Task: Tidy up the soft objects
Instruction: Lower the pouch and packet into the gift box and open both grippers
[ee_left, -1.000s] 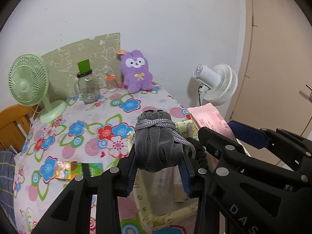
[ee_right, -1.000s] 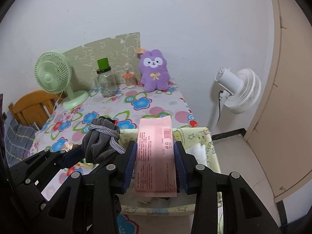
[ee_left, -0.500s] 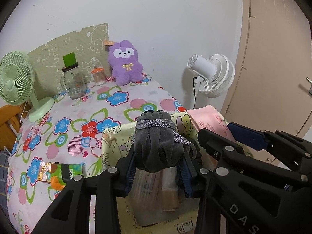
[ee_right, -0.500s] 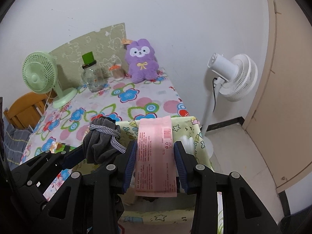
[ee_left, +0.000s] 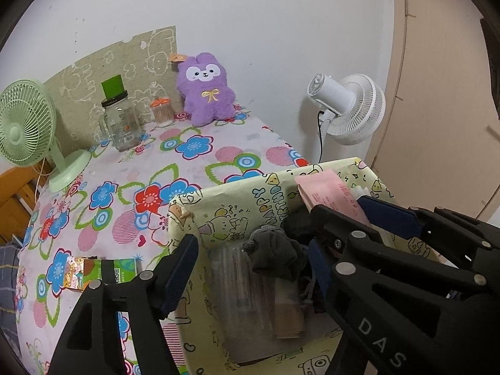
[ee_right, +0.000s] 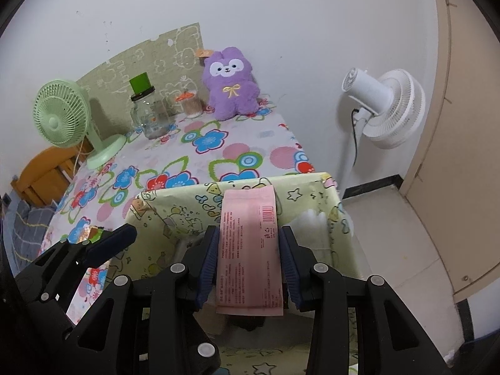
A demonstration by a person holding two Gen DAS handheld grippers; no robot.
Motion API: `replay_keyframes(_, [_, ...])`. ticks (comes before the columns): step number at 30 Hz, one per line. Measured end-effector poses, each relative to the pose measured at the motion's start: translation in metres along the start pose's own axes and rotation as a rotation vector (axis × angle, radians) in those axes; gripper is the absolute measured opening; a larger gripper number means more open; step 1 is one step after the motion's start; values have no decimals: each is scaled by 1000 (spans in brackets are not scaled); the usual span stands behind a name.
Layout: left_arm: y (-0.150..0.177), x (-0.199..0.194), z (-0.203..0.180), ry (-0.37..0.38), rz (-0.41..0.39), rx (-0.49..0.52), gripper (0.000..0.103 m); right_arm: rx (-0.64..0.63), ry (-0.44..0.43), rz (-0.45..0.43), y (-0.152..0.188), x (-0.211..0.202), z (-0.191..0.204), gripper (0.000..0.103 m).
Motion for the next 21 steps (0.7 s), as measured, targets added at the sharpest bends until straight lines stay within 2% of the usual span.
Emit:
replay_keyframes(5, [3,-3,5,-3,4,-6,77,-14,5,1,1,-1,5,44])
replay_keyframes(8, [4,-7,6,-5,-2,-3,79,-17,24,-14,1,-6,6,51])
replay_keyframes(10, [6,-11,7,11,-9,-4,81,-22,16,-32,3,-11,10,69])
replay_keyframes(11, [6,-13,7,13,-16,-5,81,-20,18,-46,3,-15,12,71])
replay_keyframes(21, [14,-34,18,1,-45,-4,87,-21,31,-75,9,-33,26,73])
Point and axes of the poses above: each gripper's, at about its wrist camera, not at the fingertips, and x roughly the way its jaws point, z to its left, y to its underside, the point moved 10 cm from there along x, roughly the way its jaws point, and after that the axes turned 15 degrees about z, right-handed, at the moved point
